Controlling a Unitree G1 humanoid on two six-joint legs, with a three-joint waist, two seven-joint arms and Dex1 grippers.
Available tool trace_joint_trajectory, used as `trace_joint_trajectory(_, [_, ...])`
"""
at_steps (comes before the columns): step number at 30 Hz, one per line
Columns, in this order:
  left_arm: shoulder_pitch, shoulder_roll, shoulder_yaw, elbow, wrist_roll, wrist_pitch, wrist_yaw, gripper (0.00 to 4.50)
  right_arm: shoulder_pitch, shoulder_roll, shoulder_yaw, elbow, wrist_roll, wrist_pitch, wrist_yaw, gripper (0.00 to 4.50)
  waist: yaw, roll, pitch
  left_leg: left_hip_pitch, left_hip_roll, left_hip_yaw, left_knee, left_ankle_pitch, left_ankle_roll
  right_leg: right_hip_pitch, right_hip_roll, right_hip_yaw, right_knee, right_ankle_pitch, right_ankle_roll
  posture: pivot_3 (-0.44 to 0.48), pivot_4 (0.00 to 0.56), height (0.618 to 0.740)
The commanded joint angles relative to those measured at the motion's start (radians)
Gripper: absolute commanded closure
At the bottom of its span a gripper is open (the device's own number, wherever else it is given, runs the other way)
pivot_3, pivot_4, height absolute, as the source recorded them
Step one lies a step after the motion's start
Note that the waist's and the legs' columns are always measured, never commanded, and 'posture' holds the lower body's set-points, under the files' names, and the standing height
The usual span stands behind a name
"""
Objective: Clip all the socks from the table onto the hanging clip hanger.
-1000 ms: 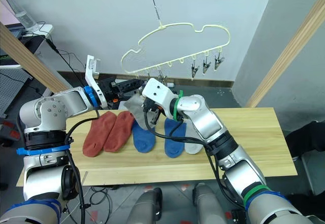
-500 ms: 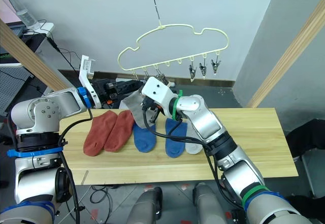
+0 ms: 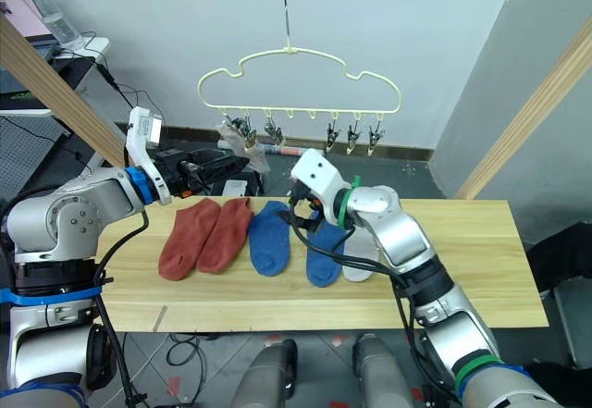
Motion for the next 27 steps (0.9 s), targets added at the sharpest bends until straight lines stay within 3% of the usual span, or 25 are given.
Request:
trace_joint_trajectory(1, [0.03, 0.007, 0.014, -0.113, 0.006, -0.044, 0.019, 0.0, 0.036, -0.028, -0.064, -0.161, 0.057, 0.06, -0.003, 0.05, 0.0, 0.0, 0.0, 0.0, 0.0, 0.0, 0.0, 0.0, 0.0, 0.0, 0.0, 0.0, 0.0, 0.0, 0.0, 0.028, 0.254, 0.74])
trace_joint_trajectory(4, [0.116, -0.018, 0.003, -0.219, 0.051, -0.117, 0.068, 0.0, 0.099, -0.021, -0.181, -0.317, 0.183, 0.145, -0.008, 0.05, 0.0, 0.0, 0.0, 0.0, 0.0, -0.001, -0.001, 0.0, 0.0, 0.0, 0.0, -0.001, -0.001, 0.0, 0.0, 0.02, 0.254, 0.74])
trace_joint_trajectory(10, [0.194, -0.114, -0.027, -0.292, 0.135, -0.315, 0.124, 0.0, 0.192, -0.073, -0.242, -0.469, 0.31, 0.193, 0.007, 0.05, 0.0, 0.0, 0.0, -0.001, 0.0, -0.001, 0.0, 0.0, 0.0, 0.0, -0.003, -0.001, -0.001, 0.0, 0.001, 0.014, 0.258, 0.74])
trace_joint_trajectory(13, [0.205, -0.167, -0.018, -0.302, 0.13, -0.367, 0.147, 0.58, 0.209, -0.095, -0.246, -0.479, 0.327, 0.175, -0.007, 0.0, 0.0, 0.0, 0.0, 0.0, 0.0, -0.001, 0.001, 0.0, 0.0, 0.001, -0.001, 0.0, 0.0, -0.002, 0.004, 0.009, 0.261, 0.74])
trace_joint_trajectory(16, [0.22, -0.233, -0.085, -0.307, 0.217, -0.447, 0.215, 1.46, 0.219, -0.116, -0.254, -0.475, 0.323, 0.145, -0.028, 0.0, 0.0, 0.0, 0.0, 0.0, -0.001, 0.0, 0.003, 0.001, 0.001, 0.001, 0.001, 0.001, 0.0, -0.001, 0.005, -0.003, 0.264, 0.74])
trace_joint_trajectory(20, [0.219, -0.284, -0.126, -0.256, 0.307, -0.552, 0.27, 1.46, 0.211, -0.109, -0.25, -0.472, 0.328, 0.118, -0.059, 0.0, -0.001, 0.0, 0.0, 0.0, -0.001, 0.001, 0.004, 0.0, 0.001, 0.002, 0.001, 0.001, -0.001, 0.0, 0.007, -0.013, 0.265, 0.74])
trace_joint_trajectory(27, [0.189, -0.328, -0.137, -0.163, 0.349, -0.65, 0.287, 1.46, 0.198, -0.096, -0.258, -0.505, 0.392, 0.103, -0.066, 0.0, -0.002, 0.0, 0.0, 0.0, -0.001, 0.001, 0.004, 0.0, 0.001, 0.001, 0.003, 0.001, 0.0, 0.0, 0.006, -0.026, 0.267, 0.74])
